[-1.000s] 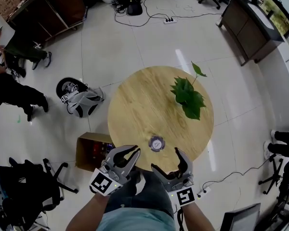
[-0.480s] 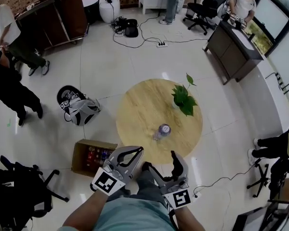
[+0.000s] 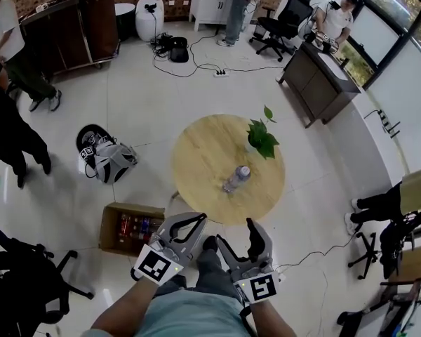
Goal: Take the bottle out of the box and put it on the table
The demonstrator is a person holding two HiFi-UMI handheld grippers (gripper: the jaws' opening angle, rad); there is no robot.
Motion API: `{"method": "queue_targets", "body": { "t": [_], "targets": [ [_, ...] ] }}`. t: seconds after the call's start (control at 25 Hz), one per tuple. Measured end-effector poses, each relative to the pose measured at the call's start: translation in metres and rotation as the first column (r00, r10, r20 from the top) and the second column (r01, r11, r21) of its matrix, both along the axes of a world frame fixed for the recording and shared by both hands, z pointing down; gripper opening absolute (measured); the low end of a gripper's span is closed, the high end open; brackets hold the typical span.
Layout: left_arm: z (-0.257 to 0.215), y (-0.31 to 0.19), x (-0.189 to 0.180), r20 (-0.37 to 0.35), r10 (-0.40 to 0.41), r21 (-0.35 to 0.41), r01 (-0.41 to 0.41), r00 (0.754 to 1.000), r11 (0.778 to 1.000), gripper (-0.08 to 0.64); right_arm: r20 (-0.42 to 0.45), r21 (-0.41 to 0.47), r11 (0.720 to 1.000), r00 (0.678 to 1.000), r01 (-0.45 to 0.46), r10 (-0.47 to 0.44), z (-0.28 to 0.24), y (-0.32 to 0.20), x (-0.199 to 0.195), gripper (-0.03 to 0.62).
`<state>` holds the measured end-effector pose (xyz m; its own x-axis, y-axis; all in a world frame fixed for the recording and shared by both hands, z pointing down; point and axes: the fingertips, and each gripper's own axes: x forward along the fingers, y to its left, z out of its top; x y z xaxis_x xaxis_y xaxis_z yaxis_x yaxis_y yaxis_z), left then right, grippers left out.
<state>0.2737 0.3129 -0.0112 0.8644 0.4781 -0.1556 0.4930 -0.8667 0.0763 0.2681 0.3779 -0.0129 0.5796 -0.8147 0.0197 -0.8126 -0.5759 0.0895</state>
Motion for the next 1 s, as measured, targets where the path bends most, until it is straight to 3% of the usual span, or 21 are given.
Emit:
{"method": "queue_targets", "body": {
  "t": [0.2, 0.48, 0.6, 0.76, 0.88, 1.0],
  "targets": [
    [-0.011, 0.011, -0.025, -0.017, 0.005, 0.014, -0.004, 1.0, 1.0, 0.011, -0.007, 0.018, 1.0, 1.0, -0.013, 0.014, -0.009, 0.01, -0.019, 0.324],
    [-0.01, 0.062, -0.053, 0.03, -0.021, 0.0, 0.021, 0.999, 1.0, 0.011, -0.025, 0.089, 0.996, 0.999, 0.029, -0.027, -0.027, 0.053, -0.05, 0.29],
    [-0.004, 0.086, -0.072, 0.064, -0.051, -0.016, 0.052, 0.997, 0.999, 0.011, -0.009, 0.083, 0.994, 0.998, 0.066, -0.066, -0.026, 0.075, -0.069, 0.287],
    [0.007, 0.097, -0.094, 0.109, -0.136, 0.029, 0.133, 0.985, 0.991, 0.011, 0.026, 0.105, 0.985, 0.989, 0.139, -0.143, -0.021, 0.092, -0.087, 0.283],
    [0.006, 0.1, -0.115, 0.117, -0.16, 0.059, 0.154, 0.98, 0.986, 0.011, 0.04, 0.099, 0.985, 0.989, 0.141, -0.146, -0.016, 0.1, -0.1, 0.271],
    [0.003, 0.089, -0.133, 0.103, -0.179, 0.04, 0.176, 0.978, 0.984, 0.011, 0.016, 0.076, 0.989, 0.992, 0.127, -0.129, -0.018, 0.096, -0.113, 0.267]
  ]
}}
